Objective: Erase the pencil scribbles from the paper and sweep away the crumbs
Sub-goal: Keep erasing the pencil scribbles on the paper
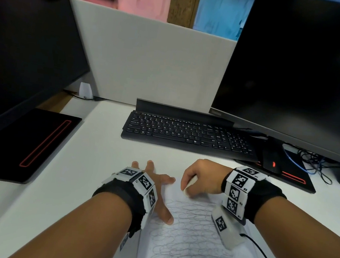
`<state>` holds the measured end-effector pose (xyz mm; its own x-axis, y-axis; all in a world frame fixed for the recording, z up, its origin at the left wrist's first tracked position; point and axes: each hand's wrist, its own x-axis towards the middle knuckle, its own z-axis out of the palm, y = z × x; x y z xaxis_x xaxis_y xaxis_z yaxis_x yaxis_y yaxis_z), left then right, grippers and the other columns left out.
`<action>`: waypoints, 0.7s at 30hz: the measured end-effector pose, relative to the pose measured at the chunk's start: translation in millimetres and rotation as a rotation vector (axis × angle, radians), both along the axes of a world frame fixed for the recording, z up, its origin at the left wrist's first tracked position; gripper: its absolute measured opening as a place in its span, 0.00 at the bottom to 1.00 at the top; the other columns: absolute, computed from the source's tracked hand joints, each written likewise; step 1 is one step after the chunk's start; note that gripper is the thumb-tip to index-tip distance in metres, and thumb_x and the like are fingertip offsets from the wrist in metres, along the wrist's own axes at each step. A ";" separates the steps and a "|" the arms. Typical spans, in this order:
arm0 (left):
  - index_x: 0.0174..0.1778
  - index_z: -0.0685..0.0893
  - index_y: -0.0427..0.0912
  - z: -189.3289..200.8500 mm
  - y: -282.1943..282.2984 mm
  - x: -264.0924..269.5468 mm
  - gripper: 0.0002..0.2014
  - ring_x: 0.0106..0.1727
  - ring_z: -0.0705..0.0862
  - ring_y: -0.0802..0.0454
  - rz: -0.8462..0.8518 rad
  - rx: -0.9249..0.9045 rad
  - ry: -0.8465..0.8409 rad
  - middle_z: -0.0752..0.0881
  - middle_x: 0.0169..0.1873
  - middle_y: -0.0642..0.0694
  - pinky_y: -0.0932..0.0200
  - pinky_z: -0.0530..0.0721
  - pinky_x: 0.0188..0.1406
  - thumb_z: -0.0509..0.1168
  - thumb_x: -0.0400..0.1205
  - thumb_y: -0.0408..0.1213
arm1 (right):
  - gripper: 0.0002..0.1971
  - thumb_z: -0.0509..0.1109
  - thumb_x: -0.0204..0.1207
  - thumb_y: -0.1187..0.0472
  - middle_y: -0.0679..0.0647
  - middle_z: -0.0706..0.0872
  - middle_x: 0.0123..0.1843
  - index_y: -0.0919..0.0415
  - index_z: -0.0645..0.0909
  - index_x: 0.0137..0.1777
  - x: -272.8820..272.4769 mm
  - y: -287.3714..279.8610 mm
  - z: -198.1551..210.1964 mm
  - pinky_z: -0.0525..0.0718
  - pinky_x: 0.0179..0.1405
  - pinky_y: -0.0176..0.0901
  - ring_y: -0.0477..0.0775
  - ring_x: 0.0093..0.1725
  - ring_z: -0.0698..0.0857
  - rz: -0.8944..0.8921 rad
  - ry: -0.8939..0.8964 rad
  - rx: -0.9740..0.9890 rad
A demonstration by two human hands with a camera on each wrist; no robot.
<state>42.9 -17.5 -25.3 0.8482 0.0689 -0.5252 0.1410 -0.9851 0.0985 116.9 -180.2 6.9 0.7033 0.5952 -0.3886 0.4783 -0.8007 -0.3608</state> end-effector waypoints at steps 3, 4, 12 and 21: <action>0.79 0.50 0.80 -1.2 -0.4 -0.8 0.53 0.83 0.36 0.28 -0.010 0.000 -0.012 0.39 0.86 0.47 0.25 0.54 0.78 0.75 0.62 0.69 | 0.06 0.77 0.69 0.57 0.39 0.88 0.42 0.44 0.89 0.43 -1.5 -0.2 -2.0 0.82 0.46 0.37 0.40 0.43 0.83 0.025 0.035 -0.008; 0.79 0.50 0.80 -0.8 -0.8 -1.7 0.52 0.83 0.36 0.28 -0.010 -0.003 -0.022 0.40 0.86 0.47 0.25 0.55 0.78 0.75 0.62 0.69 | 0.06 0.77 0.69 0.57 0.39 0.88 0.44 0.44 0.89 0.43 0.4 -1.9 -2.0 0.82 0.47 0.37 0.41 0.45 0.84 -0.001 0.008 0.011; 0.78 0.51 0.81 -1.1 -0.8 -1.8 0.52 0.84 0.36 0.29 -0.008 -0.007 -0.035 0.42 0.85 0.48 0.25 0.56 0.78 0.75 0.62 0.69 | 0.06 0.77 0.70 0.58 0.39 0.87 0.42 0.43 0.89 0.41 1.8 -5.0 -1.0 0.80 0.43 0.34 0.40 0.45 0.83 -0.022 -0.011 0.015; 0.74 0.54 0.81 -6.9 -7.0 3.4 0.51 0.80 0.54 0.33 -0.037 0.063 -0.073 0.57 0.78 0.48 0.27 0.67 0.71 0.73 0.57 0.70 | 0.06 0.75 0.72 0.62 0.38 0.85 0.36 0.51 0.90 0.46 0.0 -3.4 -3.8 0.72 0.29 0.27 0.35 0.32 0.79 -0.099 -0.034 0.013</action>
